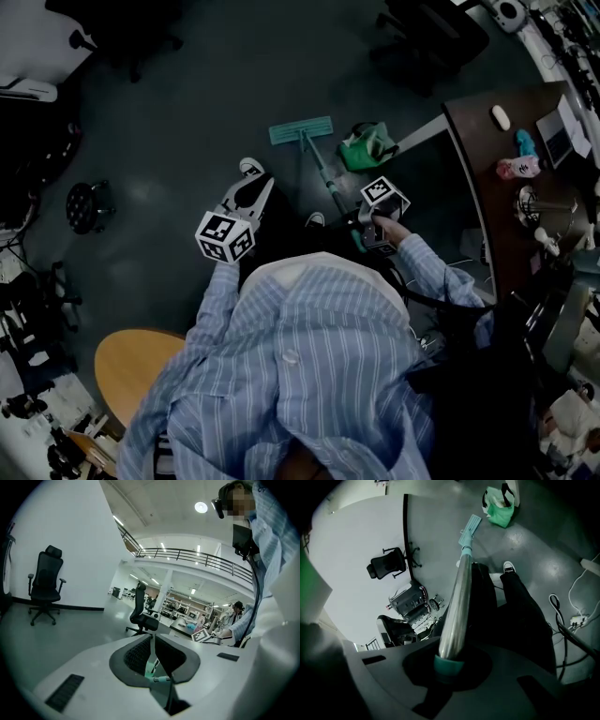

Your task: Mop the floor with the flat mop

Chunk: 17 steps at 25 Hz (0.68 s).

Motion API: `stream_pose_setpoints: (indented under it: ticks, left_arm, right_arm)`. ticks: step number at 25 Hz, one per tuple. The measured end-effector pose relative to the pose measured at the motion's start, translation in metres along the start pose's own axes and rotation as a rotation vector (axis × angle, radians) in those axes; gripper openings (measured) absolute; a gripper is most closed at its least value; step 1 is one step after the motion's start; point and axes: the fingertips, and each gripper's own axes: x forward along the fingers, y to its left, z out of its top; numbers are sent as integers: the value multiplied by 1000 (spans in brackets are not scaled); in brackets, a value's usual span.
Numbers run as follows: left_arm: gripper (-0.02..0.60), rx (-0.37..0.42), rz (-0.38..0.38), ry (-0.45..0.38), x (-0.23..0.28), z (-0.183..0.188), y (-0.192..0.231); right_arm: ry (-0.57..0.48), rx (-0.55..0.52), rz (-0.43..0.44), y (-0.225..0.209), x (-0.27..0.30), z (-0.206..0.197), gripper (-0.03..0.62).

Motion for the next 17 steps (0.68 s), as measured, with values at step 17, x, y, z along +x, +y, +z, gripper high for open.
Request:
stream_pose_setpoints:
  ticks: [17]
  left_arm:
    - [31,4,35,-3,-11,-4,-3]
  right_arm:
    - [-14,11,17,-6,4,-3,12]
